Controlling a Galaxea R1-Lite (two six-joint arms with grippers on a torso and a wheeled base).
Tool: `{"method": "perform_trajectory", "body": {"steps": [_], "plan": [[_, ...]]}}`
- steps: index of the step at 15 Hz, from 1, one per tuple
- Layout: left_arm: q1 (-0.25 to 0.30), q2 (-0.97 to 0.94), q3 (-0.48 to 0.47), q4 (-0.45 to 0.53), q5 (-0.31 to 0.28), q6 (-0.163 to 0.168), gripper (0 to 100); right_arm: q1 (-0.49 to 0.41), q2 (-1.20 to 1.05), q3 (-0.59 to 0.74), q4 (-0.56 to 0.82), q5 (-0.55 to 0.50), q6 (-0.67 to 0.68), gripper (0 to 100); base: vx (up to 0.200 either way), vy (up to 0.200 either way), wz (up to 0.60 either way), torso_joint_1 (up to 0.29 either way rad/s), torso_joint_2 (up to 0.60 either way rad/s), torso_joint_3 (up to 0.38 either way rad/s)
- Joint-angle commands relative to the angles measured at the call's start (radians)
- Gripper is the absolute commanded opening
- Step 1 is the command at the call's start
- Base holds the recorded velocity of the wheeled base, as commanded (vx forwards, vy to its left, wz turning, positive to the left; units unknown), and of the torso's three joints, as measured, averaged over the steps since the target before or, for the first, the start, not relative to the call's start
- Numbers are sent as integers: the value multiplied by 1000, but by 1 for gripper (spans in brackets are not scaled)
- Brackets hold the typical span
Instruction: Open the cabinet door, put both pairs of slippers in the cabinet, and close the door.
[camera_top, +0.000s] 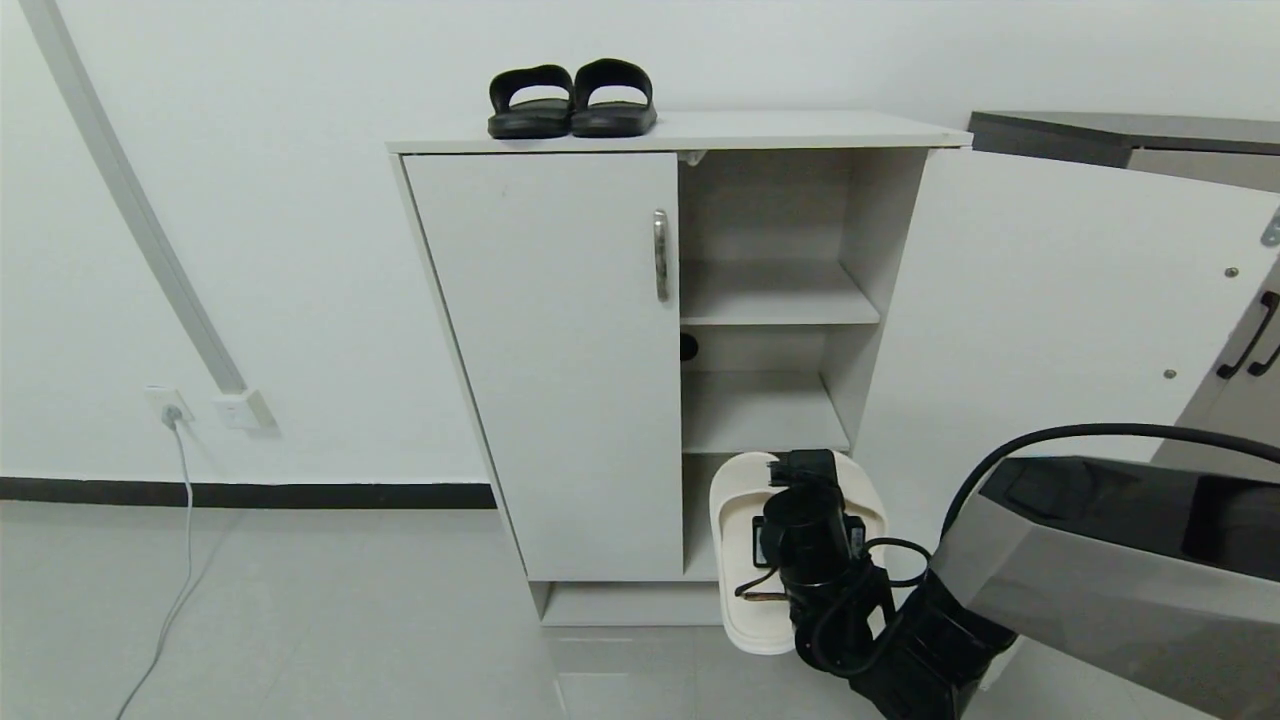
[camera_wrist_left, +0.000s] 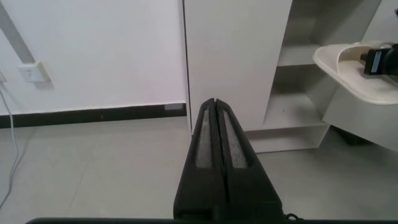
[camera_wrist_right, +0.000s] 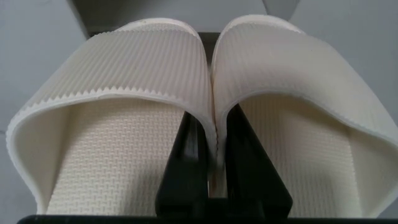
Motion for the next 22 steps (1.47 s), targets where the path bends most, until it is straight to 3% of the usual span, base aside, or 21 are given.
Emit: {"method": "perform_trajectory", "body": {"steps": [1,6,16,22], "plan": [[1,2,-1,0,0,-2,0,-2,11,-4,-1,1,-1,0,0,0,0,0,0,0],[1,2,-1,0,3,-11,0,0,21,-73,-5,10,-91,0,0,0,0,0,0,0],[1,2,-1,0,0,-6,0,-9,54,-106,-22,25,-91,0,0,0,0,0,0,-6],[1,2,-1,0,0,-6,0,-9,60,-104,-24,24,-90,0,0,0,0,3,3,-172]]}}
